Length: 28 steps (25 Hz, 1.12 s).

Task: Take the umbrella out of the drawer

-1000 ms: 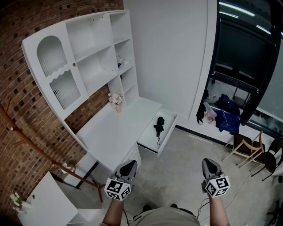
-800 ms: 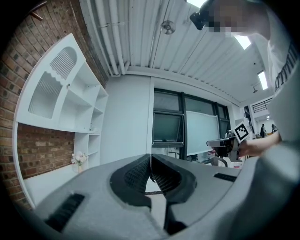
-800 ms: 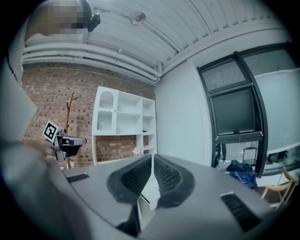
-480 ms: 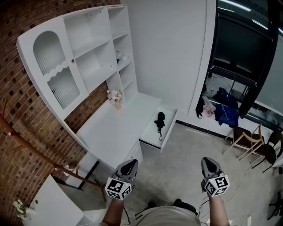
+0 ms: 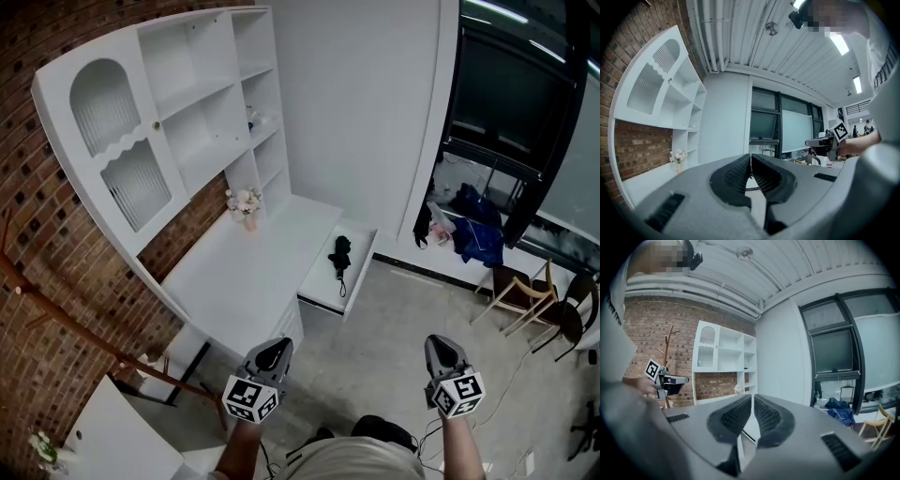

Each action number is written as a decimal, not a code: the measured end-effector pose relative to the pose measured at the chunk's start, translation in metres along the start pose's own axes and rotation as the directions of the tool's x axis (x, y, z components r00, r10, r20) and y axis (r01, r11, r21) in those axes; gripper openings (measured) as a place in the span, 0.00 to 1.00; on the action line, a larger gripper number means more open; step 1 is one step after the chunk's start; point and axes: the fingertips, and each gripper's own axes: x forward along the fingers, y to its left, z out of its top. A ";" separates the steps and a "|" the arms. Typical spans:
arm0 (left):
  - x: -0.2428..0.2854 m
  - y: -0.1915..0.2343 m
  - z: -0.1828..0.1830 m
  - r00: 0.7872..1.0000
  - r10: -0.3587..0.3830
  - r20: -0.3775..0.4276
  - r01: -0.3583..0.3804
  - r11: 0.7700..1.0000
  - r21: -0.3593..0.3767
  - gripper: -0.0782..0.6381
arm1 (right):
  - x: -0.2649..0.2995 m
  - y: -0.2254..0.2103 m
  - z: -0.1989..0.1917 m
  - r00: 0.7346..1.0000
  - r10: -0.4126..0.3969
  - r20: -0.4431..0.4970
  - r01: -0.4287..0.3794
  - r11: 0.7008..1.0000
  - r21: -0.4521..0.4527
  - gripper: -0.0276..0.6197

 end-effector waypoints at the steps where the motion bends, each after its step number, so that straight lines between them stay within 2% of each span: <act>1: 0.001 0.001 0.000 1.000 -0.001 0.000 0.001 1.000 -0.001 0.15 | 0.001 0.001 0.001 1.000 -0.001 -0.002 0.001 1.000 -0.001 0.10; 13: 0.024 0.013 -0.008 1.000 0.004 -0.021 -0.004 1.000 -0.009 0.15 | 0.029 -0.011 -0.008 1.000 0.015 -0.018 -0.015 1.000 0.010 0.10; 28: 0.111 0.027 -0.004 0.997 0.076 -0.022 -0.076 0.997 -0.010 0.15 | 0.123 -0.078 -0.005 0.993 0.114 -0.020 -0.114 0.993 0.010 0.10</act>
